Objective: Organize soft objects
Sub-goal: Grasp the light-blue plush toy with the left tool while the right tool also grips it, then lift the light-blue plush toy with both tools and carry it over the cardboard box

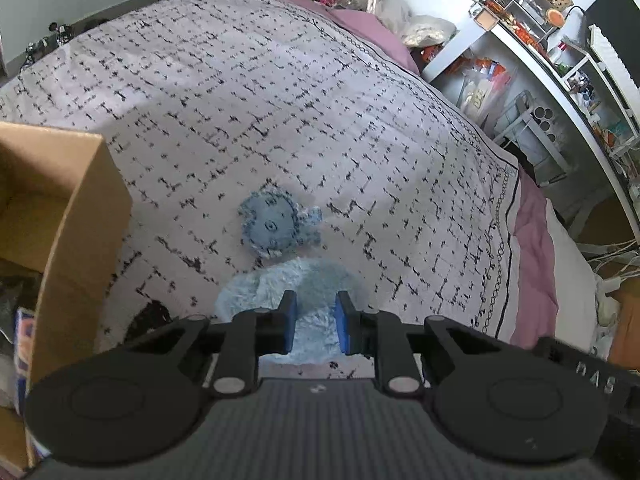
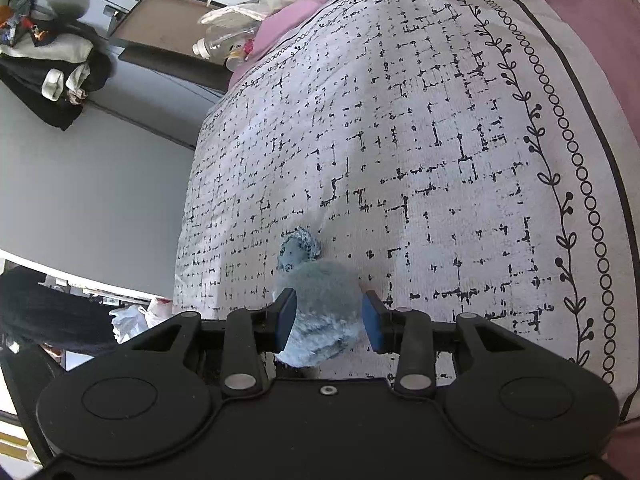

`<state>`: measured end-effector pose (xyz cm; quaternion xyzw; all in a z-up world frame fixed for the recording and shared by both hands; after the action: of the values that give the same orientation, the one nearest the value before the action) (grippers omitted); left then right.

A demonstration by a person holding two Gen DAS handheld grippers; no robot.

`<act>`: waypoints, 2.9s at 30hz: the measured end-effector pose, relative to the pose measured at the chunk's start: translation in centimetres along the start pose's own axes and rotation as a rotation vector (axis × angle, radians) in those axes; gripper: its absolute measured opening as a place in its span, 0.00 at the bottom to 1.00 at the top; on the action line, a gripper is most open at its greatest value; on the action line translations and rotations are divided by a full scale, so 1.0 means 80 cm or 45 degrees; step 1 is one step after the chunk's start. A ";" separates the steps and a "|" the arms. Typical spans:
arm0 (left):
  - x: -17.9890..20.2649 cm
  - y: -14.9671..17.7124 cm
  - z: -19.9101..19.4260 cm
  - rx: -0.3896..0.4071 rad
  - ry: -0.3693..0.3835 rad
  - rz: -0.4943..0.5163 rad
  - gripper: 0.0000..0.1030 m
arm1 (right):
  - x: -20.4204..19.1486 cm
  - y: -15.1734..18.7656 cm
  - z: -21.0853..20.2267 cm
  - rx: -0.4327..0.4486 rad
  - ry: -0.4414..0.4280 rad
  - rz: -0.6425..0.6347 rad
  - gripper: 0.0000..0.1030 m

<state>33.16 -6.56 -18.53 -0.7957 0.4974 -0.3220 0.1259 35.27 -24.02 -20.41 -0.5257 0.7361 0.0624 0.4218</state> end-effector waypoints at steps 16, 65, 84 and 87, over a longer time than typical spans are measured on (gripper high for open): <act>0.007 0.042 -0.008 -0.070 0.058 -0.056 0.19 | 0.003 0.001 0.005 -0.012 0.029 0.015 0.42; -0.038 0.039 0.004 -0.138 0.045 -0.179 0.32 | 0.012 0.034 0.028 -0.160 0.209 -0.020 0.27; -0.041 0.007 -0.090 0.015 0.135 -0.174 0.30 | -0.062 0.047 -0.034 -0.029 0.114 -0.128 0.26; -0.044 0.003 -0.107 0.041 0.148 -0.175 0.30 | -0.074 0.053 -0.043 -0.015 0.092 -0.147 0.26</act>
<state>26.49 -2.56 -13.50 -0.8058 0.4427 -0.3835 0.0871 30.40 -19.74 -15.61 -0.5715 0.7191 0.0231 0.3947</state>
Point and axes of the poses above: each gripper's, at about its wrist camera, not at the fingertips, and z roughly the way its jaws point, x to its right, y to its underside, the point moved 6 cm from there along z, roughly the way its jaws point, and after that the axes turned 6 degrees about x, right-handed, at the moved point
